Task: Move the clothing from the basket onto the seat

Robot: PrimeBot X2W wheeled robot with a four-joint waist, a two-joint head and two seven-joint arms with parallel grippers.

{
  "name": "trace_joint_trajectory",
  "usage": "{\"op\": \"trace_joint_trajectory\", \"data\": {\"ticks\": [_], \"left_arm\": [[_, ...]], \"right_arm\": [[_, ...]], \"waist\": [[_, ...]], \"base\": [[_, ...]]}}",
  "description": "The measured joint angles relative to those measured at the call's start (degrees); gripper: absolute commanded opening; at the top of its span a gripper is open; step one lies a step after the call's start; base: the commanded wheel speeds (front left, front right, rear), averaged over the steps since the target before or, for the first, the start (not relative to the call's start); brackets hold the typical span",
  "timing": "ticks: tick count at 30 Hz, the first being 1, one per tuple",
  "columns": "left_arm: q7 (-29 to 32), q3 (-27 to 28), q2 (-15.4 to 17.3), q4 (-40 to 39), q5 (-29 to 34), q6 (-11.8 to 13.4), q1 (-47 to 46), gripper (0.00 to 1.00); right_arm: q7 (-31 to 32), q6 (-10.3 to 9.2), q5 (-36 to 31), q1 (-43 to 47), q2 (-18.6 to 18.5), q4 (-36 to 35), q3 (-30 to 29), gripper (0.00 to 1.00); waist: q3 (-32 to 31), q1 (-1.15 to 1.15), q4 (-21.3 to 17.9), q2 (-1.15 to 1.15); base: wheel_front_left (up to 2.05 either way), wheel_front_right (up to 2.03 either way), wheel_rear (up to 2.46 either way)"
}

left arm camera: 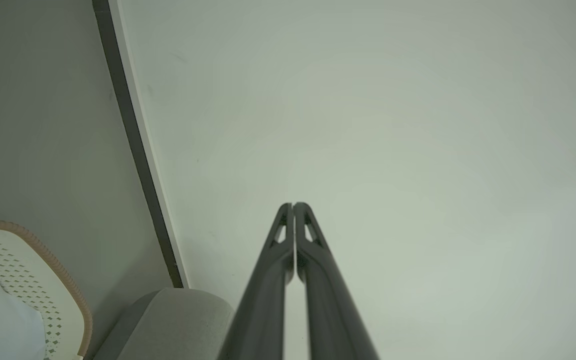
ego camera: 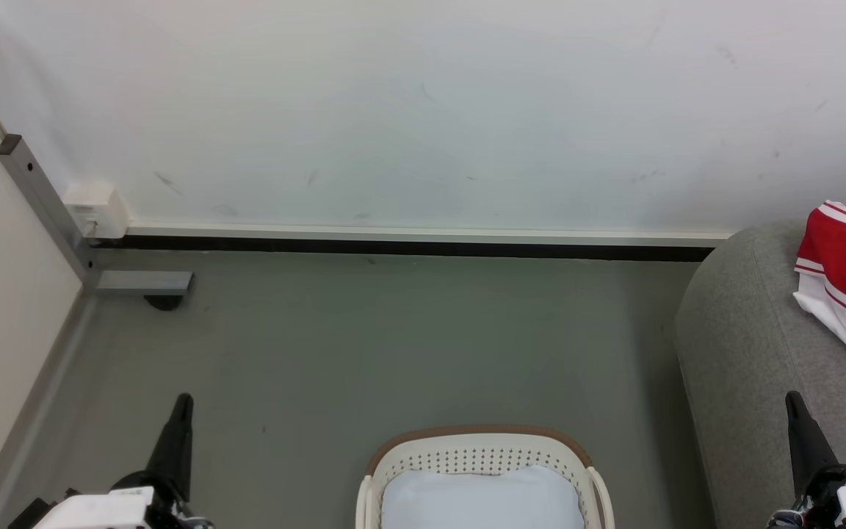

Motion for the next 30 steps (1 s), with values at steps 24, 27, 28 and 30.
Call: {"op": "trace_joint_trajectory", "data": {"ticks": [24, 27, 28, 30], "left_arm": [[0.00, 0.00, 0.00, -0.01, 0.00, -0.01, -0.01, 0.00], [0.01, 0.00, 0.00, -0.01, 0.00, -0.01, -0.01, 0.00], [0.01, 0.00, 0.00, -0.01, 0.00, -0.01, -0.01, 0.00], [0.00, 0.00, 0.00, -0.01, -0.01, -0.01, -0.01, 0.00]], "right_arm": [[0.00, 0.00, 0.00, 0.00, 0.00, 0.00, 0.00, 0.00], [0.00, 0.00, 0.00, 0.00, 0.00, 0.00, 0.00, 0.00], [0.00, 0.00, 0.00, 0.00, 0.00, 0.00, 0.00, 0.00], [0.00, 0.00, 0.00, 0.00, 0.00, 0.00, 0.00, 0.00]], "waist": [[0.00, 0.00, 0.00, 0.00], [0.00, 0.00, 0.00, 0.00], [0.00, 0.00, 0.00, 0.00], [0.00, 0.00, 0.00, 0.00]], "base": [[0.00, 0.00, 0.00], [0.00, 0.00, 0.00], [0.00, 0.00, 0.00], [0.00, 0.00, 0.00]]}}
